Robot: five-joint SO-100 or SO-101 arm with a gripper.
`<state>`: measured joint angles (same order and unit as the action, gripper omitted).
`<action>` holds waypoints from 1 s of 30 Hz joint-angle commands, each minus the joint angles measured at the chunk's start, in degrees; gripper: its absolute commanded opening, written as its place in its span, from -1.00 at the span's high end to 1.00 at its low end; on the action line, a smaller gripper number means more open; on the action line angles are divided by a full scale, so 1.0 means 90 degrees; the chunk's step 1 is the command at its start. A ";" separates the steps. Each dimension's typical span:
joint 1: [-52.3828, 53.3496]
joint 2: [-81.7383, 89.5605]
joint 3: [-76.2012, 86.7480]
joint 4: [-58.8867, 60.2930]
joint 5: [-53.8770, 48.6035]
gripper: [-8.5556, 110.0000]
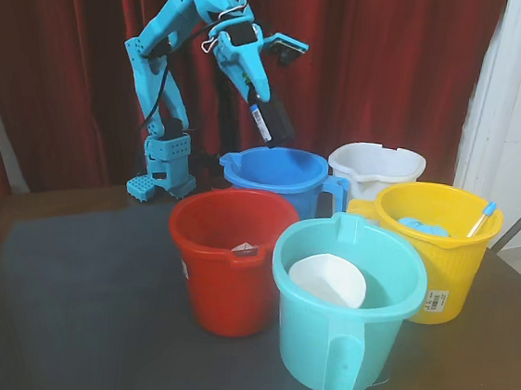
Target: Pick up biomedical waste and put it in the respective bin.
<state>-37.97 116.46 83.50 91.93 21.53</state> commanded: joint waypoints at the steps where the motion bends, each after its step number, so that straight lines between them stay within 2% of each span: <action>1: 0.0059 0.0498 0.0068 0.2158 -0.0029 0.86; 14: 0.0068 0.0537 0.0273 0.2002 -0.0029 0.86; 27: 0.0068 0.0557 0.1426 0.0879 0.0039 0.85; 30: 0.0068 0.0566 0.1553 0.0713 0.0059 0.78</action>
<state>-37.88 119.18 97.65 91.93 21.88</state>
